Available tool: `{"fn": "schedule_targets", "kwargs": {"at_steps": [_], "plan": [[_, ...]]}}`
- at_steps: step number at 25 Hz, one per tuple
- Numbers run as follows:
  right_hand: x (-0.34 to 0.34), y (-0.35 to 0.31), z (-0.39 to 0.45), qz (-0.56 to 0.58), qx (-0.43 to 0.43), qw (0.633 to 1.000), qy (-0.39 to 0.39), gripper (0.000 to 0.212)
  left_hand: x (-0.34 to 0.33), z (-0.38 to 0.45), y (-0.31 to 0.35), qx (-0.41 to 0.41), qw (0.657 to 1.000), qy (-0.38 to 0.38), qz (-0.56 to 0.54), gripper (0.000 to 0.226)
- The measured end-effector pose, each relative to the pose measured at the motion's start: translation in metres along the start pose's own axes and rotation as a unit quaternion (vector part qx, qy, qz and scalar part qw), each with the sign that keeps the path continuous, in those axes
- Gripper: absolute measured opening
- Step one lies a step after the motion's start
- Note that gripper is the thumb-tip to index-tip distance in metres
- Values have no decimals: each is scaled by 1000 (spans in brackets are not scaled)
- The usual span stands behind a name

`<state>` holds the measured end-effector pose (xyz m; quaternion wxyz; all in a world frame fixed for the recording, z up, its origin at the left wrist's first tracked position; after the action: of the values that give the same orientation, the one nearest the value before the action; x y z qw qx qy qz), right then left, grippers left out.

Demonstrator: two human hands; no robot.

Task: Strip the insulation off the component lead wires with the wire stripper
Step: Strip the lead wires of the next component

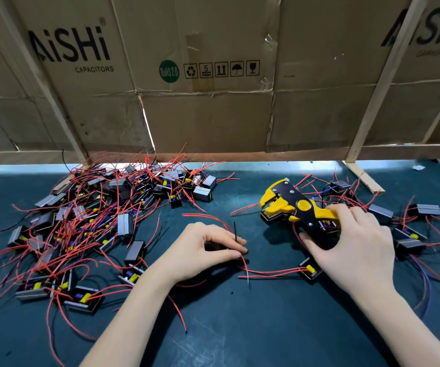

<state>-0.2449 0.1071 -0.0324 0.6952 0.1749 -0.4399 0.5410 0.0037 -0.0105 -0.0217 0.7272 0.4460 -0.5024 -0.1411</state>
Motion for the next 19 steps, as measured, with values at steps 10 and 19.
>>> {"fn": "schedule_targets", "kwargs": {"at_steps": [10, 19], "plan": [[1, -5, -1, 9, 29, 999, -39, 53, 9, -4, -4, 31, 997, -63, -30, 26], [1, -5, -3, 19, 44, 997, -53, 53, 10, -4, -4, 44, 993, -104, -42, 36]]}}
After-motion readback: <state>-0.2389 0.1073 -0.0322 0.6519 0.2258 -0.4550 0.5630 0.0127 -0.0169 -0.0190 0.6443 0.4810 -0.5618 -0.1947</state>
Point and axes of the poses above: each hand's wrist, its own z-axis towards the middle knuckle, its own x-axis out of the back of the hand, y = z × x, the point moved 1 cm from there along z, towards the middle knuckle, and after that the axes turned 10 degrees about -y, right-handed, at the moved point
